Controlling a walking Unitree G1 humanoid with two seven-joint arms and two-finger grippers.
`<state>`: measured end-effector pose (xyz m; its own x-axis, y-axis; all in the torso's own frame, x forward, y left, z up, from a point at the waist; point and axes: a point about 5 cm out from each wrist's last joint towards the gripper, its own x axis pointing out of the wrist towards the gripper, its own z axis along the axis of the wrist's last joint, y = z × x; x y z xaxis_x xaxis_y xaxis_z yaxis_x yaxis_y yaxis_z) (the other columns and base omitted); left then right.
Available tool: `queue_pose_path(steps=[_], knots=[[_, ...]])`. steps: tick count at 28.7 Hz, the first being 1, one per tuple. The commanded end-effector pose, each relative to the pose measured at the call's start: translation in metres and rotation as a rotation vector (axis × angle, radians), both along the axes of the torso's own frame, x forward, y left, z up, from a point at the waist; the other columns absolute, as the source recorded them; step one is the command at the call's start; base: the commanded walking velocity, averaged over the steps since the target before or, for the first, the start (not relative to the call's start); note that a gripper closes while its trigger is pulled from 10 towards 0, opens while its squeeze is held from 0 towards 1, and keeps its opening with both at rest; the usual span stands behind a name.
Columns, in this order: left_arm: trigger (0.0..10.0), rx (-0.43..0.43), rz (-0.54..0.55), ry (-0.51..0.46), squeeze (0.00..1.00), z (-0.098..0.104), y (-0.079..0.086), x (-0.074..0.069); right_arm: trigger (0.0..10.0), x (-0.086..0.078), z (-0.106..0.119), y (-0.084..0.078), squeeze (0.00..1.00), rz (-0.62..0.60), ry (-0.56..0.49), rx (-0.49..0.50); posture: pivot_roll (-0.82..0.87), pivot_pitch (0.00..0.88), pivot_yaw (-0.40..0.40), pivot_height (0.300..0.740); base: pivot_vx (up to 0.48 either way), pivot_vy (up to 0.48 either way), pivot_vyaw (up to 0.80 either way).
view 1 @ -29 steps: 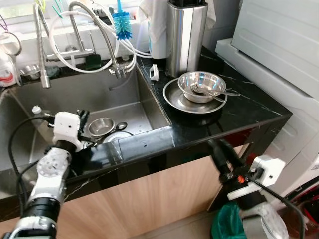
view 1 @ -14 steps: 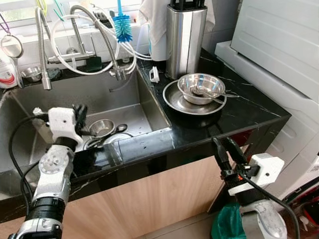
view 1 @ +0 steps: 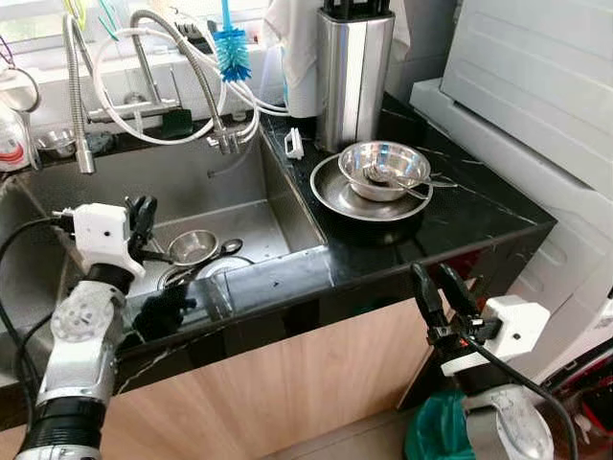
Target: Kitchen organization
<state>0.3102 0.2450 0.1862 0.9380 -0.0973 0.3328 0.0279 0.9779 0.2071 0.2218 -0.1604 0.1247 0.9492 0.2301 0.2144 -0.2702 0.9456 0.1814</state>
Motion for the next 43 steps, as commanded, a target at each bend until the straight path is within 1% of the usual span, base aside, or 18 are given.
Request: queue_pose_path(steps=[1, 6, 7, 11, 16, 20, 31, 33, 34, 35, 43], knots=[[10.0, 0.008, 0.017, -0.012, 0.00, 0.006, 0.005, -0.003, 10.0, 0.001, -0.002, 0.001, 0.00, 0.003, 0.006, -0.016, -0.02, 0.008, 0.043, 0.740, 0.000, 0.000, 0.00], [10.0, -0.005, 0.036, -0.006, 0.00, 0.006, 0.005, -0.007, 10.0, 0.001, -0.002, 0.001, 0.00, 0.000, 0.005, -0.016, -0.02, 0.013, 0.043, 0.740, 0.000, 0.000, 0.00], [10.0, -0.008, 0.042, 0.000, 0.00, 0.004, 0.005, -0.012, 10.0, 0.001, -0.002, 0.000, 0.00, -0.007, 0.004, -0.017, -0.02, 0.020, 0.039, 0.740, 0.000, 0.000, 0.00], [10.0, -0.013, 0.049, 0.014, 0.00, 0.001, 0.004, -0.017, 10.0, 0.001, -0.001, -0.002, 0.00, -0.015, 0.003, -0.020, -0.02, 0.026, 0.035, 0.740, 0.000, 0.000, 0.00], [10.0, -0.014, 0.043, 0.027, 0.00, -0.002, 0.001, -0.016, 10.0, 0.002, -0.001, -0.002, 0.00, -0.018, 0.002, -0.022, -0.02, 0.033, 0.038, 0.740, 0.000, 0.000, 0.00], [10.0, 0.001, 0.036, 0.046, 0.00, -0.005, 0.000, -0.016, 10.0, 0.002, 0.000, -0.003, 0.00, -0.023, 0.000, -0.024, -0.03, 0.038, 0.039, 0.740, 0.000, 0.000, 0.00], [10.0, -0.014, 0.045, 0.049, 0.00, -0.004, 0.000, -0.016, 10.0, 0.001, -0.002, -0.004, 0.00, -0.033, 0.008, -0.028, -0.02, 0.043, 0.040, 0.740, 0.000, 0.000, 0.00], [10.0, -0.014, 0.047, 0.055, 0.23, -0.005, 0.001, -0.016, 10.0, 0.001, -0.002, -0.004, 0.00, -0.034, 0.008, -0.028, -0.02, 0.043, 0.041, 0.740, 0.000, 0.000, 0.00], [10.0, -0.015, 0.048, 0.058, 0.44, -0.005, 0.001, -0.016, 10.0, 0.001, -0.003, -0.004, 0.00, -0.034, 0.010, -0.029, -0.02, 0.044, 0.041, 0.740, 0.000, 0.000, 0.00], [10.0, -0.020, 0.047, 0.060, 1.00, -0.006, 0.001, -0.016, 10.0, 0.001, -0.004, -0.005, 0.00, -0.035, 0.013, -0.029, -0.02, 0.044, 0.041, 0.740, 0.000, 0.000, 0.00], [10.0, -0.030, 0.035, 0.071, 1.00, -0.008, -0.003, -0.014, 10.0, 0.000, -0.006, -0.006, 0.00, -0.045, 0.023, -0.034, -0.02, 0.046, 0.044, 0.740, 0.000, 0.000, 0.00]])
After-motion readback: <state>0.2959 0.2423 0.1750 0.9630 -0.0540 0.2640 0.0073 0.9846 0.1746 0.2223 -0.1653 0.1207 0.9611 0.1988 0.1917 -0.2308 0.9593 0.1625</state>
